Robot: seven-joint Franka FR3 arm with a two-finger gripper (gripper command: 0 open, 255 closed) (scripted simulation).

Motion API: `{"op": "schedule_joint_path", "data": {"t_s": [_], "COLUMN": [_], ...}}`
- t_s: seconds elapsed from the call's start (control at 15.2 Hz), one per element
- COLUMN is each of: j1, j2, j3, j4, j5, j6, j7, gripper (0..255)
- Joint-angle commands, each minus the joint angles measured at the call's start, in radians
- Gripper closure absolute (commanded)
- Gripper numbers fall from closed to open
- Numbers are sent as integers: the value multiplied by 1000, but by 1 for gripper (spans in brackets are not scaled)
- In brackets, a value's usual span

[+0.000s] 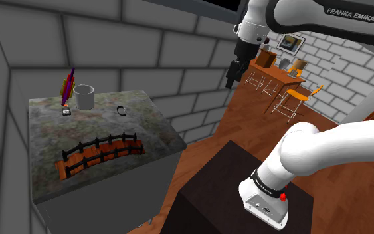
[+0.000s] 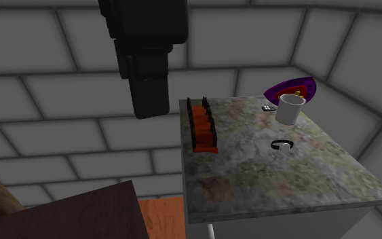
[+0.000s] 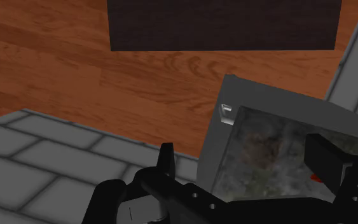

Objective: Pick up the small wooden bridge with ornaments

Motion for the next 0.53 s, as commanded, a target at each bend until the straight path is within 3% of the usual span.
{"op": "schedule_joint_path", "data": {"t_s": [0.0, 0.46], "j1": [0, 59], "j2": [0, 265], "j3": [0, 26], "j4": [0, 94], "j5": [0, -12], "j6": [0, 145], "j7": [0, -105], "gripper": [0, 0]}}
